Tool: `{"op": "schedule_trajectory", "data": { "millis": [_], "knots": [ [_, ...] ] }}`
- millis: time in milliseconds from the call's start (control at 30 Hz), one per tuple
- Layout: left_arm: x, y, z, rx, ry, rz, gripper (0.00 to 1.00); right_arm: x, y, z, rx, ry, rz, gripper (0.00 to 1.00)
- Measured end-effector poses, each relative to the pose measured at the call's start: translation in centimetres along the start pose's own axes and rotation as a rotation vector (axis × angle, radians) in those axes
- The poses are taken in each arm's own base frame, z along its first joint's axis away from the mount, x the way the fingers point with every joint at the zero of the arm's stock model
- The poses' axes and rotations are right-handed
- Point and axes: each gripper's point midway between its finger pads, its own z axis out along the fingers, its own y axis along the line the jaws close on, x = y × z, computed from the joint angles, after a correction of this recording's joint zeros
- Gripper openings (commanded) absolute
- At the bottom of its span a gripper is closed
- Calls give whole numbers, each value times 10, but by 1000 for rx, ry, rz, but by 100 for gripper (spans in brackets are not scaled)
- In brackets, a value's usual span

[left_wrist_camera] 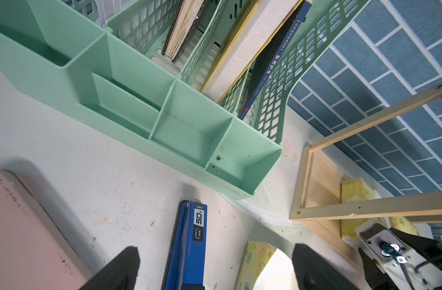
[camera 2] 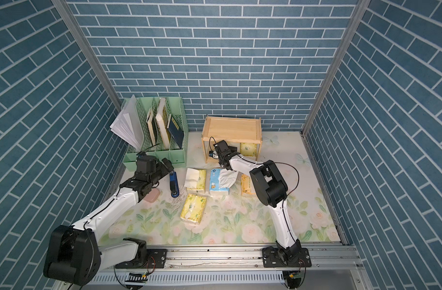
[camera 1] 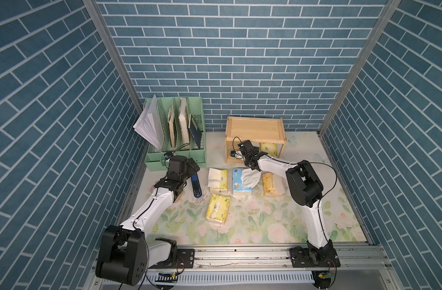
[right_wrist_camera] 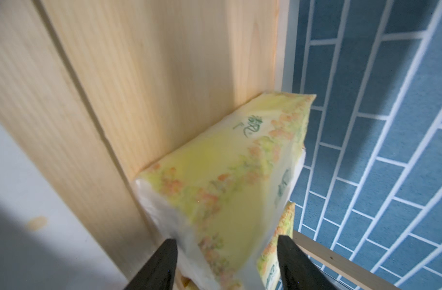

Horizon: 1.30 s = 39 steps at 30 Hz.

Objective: Remove the tissue boxes from the shelf
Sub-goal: Pick up a box of tissues from the shelf.

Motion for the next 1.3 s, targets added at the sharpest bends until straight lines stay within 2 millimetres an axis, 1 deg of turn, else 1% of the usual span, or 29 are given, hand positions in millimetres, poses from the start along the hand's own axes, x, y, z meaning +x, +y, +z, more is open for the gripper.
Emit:
{"op": "schedule_trajectory", "data": {
  "millis": [67,167,467,533,833,1000,1100,1300],
  "knots": [
    [0,0,0,0,1,-1,100,0,5,4,-9,4,-16,57],
    [1,0,2,0,3,-1,100,0,6,4,-10,4,-25,51],
    [7,3,8,-12,23,-5,100,-1,10,5,-14,-4,-29,20],
    [7,2,8,-10,26,-7,100,-1,10,6,-12,-5,-29,15],
    [7,1,8,-5,27,-8,100,-1,-1,-9,12,-23,-16,5],
    [7,1,8,-4,27,-9,100,-2,-11,-22,34,-37,-5,5],
    [7,1,8,-4,28,-9,100,-2,-18,-36,53,-48,0,5],
    [7,1,8,-2,28,-9,100,-11,-28,-78,83,-100,0,5]
  ]
}}
